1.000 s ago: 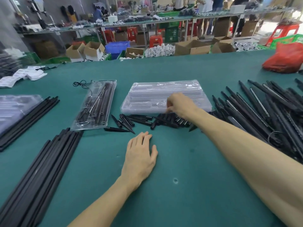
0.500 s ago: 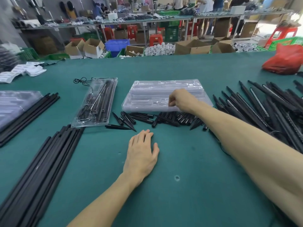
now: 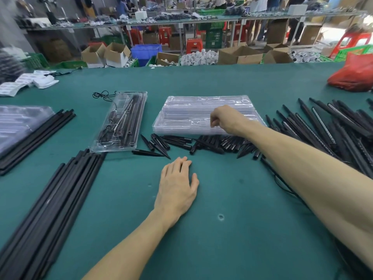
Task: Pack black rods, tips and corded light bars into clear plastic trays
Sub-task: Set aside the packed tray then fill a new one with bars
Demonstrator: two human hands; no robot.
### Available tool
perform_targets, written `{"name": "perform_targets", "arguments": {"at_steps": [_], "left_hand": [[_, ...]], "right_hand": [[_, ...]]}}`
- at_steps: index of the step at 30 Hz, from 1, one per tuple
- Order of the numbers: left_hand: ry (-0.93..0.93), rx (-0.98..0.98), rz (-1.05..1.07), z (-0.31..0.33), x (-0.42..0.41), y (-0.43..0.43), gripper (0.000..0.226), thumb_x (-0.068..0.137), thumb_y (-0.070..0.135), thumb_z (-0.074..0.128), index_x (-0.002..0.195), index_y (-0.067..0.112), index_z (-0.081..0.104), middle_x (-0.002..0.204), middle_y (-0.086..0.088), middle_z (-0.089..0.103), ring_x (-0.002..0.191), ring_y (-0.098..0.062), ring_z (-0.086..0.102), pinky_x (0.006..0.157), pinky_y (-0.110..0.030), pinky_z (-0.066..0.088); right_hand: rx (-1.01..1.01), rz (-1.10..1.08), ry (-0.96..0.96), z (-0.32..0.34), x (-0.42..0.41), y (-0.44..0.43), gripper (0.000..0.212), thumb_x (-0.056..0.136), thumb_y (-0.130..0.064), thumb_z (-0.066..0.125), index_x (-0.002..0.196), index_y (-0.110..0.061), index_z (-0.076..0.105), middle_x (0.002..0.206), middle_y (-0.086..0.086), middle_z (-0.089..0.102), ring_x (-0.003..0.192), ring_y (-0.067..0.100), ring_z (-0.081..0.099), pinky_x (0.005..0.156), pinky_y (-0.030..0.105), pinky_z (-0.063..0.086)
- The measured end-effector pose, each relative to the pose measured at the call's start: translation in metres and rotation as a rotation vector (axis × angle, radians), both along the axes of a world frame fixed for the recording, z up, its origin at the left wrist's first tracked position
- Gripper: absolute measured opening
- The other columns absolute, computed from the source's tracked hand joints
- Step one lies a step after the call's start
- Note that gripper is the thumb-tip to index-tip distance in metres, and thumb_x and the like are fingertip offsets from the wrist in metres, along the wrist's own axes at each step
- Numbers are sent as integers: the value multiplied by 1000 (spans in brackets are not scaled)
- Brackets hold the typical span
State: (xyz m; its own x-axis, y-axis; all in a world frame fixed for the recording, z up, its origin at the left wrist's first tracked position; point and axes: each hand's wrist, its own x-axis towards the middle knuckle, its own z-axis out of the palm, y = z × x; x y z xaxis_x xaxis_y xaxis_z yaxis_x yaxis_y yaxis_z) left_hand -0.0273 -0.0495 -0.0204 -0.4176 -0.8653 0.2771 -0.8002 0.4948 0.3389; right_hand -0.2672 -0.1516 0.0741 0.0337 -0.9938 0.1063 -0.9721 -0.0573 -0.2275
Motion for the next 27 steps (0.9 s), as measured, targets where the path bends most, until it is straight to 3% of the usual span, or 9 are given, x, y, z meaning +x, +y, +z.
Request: {"name": "perform_targets", "arguments": {"at_steps": [4, 8, 12, 15, 19, 23, 27], "left_hand": [[4, -6, 5, -1, 0, 0, 47, 103, 39, 40, 144, 18, 47, 150, 4, 43, 141, -11, 29, 122, -31, 17], [3, -4, 4, -1, 0, 0, 47, 103, 39, 40, 144, 18, 47, 150, 5, 43, 141, -11, 29, 122, -32, 17], [7, -5, 6, 0, -1, 1, 46, 103, 39, 40, 143, 18, 47, 150, 5, 43, 142, -11, 30, 122, -32, 17], [-2, -7, 7, 0, 0, 0, 47, 103, 39, 40, 144, 18, 47, 150, 5, 43, 142, -11, 30, 122, -32, 18], [-1, -5, 9, 1, 0, 1, 47, 103, 39, 39, 144, 18, 46, 151, 5, 43, 142, -11, 30, 122, -32, 17], [1, -13, 10, 1, -1, 2, 46, 102, 39, 41, 142, 18, 48, 149, 5, 45, 142, -12, 32, 122, -33, 19], [-1, -11, 11, 0, -1, 1, 46, 103, 39, 40, 143, 18, 47, 150, 6, 44, 142, -11, 30, 122, -32, 18]], "right_hand": [[-189, 22, 145, 5, 0, 3, 33, 89, 15, 43, 105, -4, 65, 113, 15, 61, 103, 32, 57, 86, 41, 48], [-360, -9, 305, 7, 4, 2, 17, 99, -1, 37, 103, -2, 54, 103, 18, 53, 89, 31, 46, 77, 39, 40], [-343, -31, 313, -3, 7, 2, 13, 100, 0, 37, 102, -6, 48, 101, 16, 53, 83, 27, 42, 72, 38, 39], [-325, 31, 270, -7, 6, 2, 16, 106, -14, 37, 105, -3, 49, 103, 17, 55, 86, 28, 44, 74, 42, 45], [-346, 41, 422, -15, 6, 5, 20, 95, -5, 35, 110, -2, 48, 100, 16, 55, 80, 27, 39, 66, 38, 35], [-323, 146, 557, -25, 6, 9, 24, 99, -7, 38, 121, -4, 47, 105, 12, 59, 87, 29, 54, 75, 40, 49], [-326, 99, 591, -28, 5, 11, 20, 100, -6, 35, 116, -6, 46, 104, 10, 60, 89, 30, 55, 75, 39, 47]]}}
